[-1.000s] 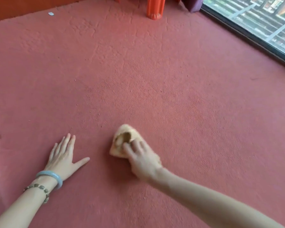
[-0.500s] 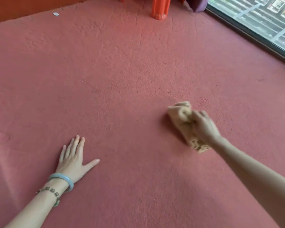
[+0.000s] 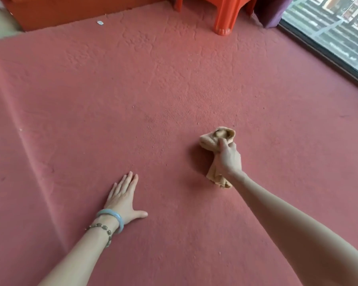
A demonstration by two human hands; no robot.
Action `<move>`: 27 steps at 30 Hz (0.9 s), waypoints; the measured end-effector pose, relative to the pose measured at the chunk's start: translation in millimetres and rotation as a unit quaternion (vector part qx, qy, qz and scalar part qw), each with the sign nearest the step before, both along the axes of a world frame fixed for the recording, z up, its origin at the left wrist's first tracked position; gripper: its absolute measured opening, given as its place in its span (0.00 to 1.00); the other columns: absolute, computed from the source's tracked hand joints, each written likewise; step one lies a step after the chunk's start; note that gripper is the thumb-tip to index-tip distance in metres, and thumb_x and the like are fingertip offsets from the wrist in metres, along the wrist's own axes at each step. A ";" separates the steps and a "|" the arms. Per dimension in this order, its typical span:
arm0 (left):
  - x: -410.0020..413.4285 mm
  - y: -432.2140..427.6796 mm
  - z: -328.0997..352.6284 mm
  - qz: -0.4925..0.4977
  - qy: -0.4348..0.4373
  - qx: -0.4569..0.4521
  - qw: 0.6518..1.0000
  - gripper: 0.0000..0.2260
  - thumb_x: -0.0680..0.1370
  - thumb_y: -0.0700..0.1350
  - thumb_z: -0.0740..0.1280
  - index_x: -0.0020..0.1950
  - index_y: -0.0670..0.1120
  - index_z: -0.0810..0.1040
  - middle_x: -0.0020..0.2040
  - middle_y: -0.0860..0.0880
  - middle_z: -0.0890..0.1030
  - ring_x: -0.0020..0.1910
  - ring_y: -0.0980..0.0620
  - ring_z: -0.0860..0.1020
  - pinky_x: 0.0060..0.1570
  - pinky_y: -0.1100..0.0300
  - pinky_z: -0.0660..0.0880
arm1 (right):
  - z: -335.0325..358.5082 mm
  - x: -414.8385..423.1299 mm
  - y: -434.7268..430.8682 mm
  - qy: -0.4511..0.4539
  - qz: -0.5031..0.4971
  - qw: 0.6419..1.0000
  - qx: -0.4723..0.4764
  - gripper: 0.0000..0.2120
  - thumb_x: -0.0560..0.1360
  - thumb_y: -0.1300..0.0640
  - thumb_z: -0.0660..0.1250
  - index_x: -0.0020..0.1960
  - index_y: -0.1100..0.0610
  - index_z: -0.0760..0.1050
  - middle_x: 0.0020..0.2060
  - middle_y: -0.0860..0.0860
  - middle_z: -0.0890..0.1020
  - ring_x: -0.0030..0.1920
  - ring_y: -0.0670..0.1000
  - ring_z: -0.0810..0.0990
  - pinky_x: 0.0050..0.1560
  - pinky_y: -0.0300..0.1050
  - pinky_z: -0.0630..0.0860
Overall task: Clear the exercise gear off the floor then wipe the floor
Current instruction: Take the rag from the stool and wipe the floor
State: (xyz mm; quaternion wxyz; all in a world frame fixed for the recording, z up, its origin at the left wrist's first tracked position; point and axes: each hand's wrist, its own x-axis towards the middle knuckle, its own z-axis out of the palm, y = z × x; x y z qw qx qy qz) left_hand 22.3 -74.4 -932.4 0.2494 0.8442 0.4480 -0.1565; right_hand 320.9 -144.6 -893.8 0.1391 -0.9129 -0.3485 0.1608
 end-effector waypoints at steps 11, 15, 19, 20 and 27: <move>1.0 -0.6 3.2 0.007 0.000 -0.006 1.000 0.52 0.67 0.62 0.71 0.77 0.50 0.39 0.77 0.51 0.38 0.76 0.54 0.38 0.73 0.56 0.38 | 7.4 -81.2 35.7 0.063 0.312 0.948 0.013 0.19 0.77 0.56 0.58 0.67 0.55 0.66 0.52 0.59 0.72 0.50 0.60 0.76 0.47 0.52 0.73; 0.4 -0.1 -0.3 0.008 0.005 -0.008 1.000 0.54 0.68 0.62 0.70 0.75 0.50 0.32 0.75 0.53 0.33 0.72 0.58 0.34 0.73 0.57 0.37 | 2.6 18.5 37.9 0.006 0.232 0.973 0.009 0.17 0.77 0.56 0.58 0.65 0.54 0.68 0.50 0.58 0.74 0.49 0.60 0.77 0.43 0.48 0.72; -1.9 1.9 -6.0 0.010 0.015 -0.013 1.000 0.55 0.69 0.63 0.69 0.68 0.47 0.24 0.71 0.56 0.28 0.70 0.60 0.31 0.72 0.58 0.35 | -7.5 118.5 27.2 -0.054 0.051 0.997 0.007 0.17 0.76 0.58 0.56 0.64 0.54 0.70 0.52 0.63 0.73 0.51 0.65 0.76 0.50 0.55 0.73; -1.6 1.6 -7.2 0.011 0.015 -0.012 1.000 0.55 0.69 0.63 0.69 0.67 0.47 0.24 0.70 0.56 0.27 0.70 0.60 0.31 0.72 0.58 0.34 | -8.0 140.3 24.7 -0.070 0.003 0.998 0.011 0.16 0.76 0.58 0.56 0.63 0.55 0.70 0.53 0.64 0.73 0.52 0.66 0.76 0.51 0.56 0.72; 0.8 1.1 -6.6 0.014 0.043 -0.017 0.999 0.55 0.69 0.63 0.68 0.67 0.48 0.22 0.69 0.56 0.25 0.70 0.58 0.29 0.72 0.58 0.33 | -10.5 165.6 82.5 -0.043 -0.143 0.986 0.079 0.15 0.74 0.59 0.56 0.59 0.58 0.72 0.58 0.60 0.74 0.56 0.64 0.75 0.55 0.51 0.72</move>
